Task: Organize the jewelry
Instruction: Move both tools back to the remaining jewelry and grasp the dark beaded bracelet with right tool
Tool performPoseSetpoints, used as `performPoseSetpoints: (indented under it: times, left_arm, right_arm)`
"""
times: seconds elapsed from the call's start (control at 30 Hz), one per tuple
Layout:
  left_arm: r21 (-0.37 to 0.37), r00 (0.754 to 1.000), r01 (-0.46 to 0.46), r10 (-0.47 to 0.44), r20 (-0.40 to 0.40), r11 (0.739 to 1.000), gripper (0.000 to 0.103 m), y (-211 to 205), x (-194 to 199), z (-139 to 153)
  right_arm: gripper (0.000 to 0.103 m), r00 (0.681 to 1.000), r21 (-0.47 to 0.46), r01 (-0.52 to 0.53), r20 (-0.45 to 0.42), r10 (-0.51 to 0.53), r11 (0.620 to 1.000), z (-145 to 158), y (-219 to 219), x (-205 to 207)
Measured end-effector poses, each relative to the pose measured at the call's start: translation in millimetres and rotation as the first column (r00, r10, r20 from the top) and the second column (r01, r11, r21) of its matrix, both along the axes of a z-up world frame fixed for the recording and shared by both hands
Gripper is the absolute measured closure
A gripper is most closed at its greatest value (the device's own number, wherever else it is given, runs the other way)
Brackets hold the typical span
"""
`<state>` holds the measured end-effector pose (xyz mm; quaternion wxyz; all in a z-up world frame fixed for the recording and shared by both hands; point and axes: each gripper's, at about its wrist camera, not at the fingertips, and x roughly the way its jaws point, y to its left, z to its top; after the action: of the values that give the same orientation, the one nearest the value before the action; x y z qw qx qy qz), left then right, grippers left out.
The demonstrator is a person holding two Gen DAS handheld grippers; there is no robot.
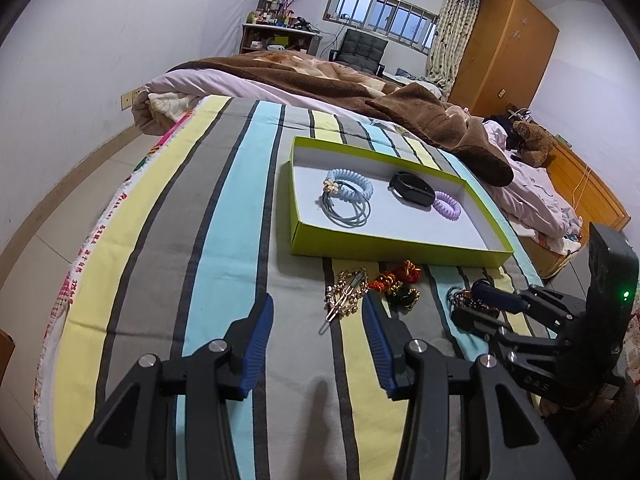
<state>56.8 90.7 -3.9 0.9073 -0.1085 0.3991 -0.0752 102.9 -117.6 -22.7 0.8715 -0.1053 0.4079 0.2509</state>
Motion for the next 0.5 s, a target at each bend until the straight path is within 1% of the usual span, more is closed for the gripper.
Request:
performPoseSetpoints:
  times: [0.03, 0.13, 0.23, 0.37, 0.4, 0.43, 0.5]
  left_arm:
    - [-0.001, 1.000, 0.001, -0.001, -0.001, 1.000, 0.055, 0.0, 0.0, -0.4]
    - [0.000, 1.000, 0.004, -0.004, -0.005, 1.000, 0.055, -1.1, 0.9, -2.0]
    - [-0.004, 1.000, 0.005, -0.005, -0.011, 1.000, 0.055, -2.1, 1.6, -4.1]
    - [-0.003, 1.000, 0.010, -0.010, -0.015, 1.000, 0.055, -3.1, 1.4, -6.2]
    - [-0.004, 1.000, 0.010, -0.010, -0.015, 1.000, 0.055, -3.0, 1.3, -6.6]
    - [-0.005, 1.000, 0.010, -0.010, -0.018, 1.000, 0.055, -2.5, 1.7, -7.3]
    - [-0.002, 1.000, 0.007, -0.007, -0.020, 1.000, 0.055, -2.6, 1.2, -8.1]
  right_arm:
    - [0.071, 1.000, -0.012, 0.002, 0.000, -0.002, 1.000, -1.3, 1.0, -0.4]
    - [0.072, 1.000, -0.029, -0.004, 0.009, 0.005, 1.000, -3.0, 2.6, -2.5]
    - [0.076, 1.000, -0.030, -0.002, 0.019, 0.002, 1.000, -1.8, 2.6, -4.1]
    - [0.077, 1.000, -0.031, 0.001, 0.024, 0.000, 1.000, -1.4, 2.1, -5.5]
    - [0.079, 1.000, -0.032, 0.005, 0.027, -0.004, 0.999, -1.1, 2.1, -5.9]
    - [0.083, 0.999, -0.030, 0.008, 0.034, -0.007, 1.000, -0.1, 1.8, -6.3]
    - [0.084, 0.999, -0.011, 0.017, 0.038, -0.016, 1.000, 2.8, -0.8, -6.4]
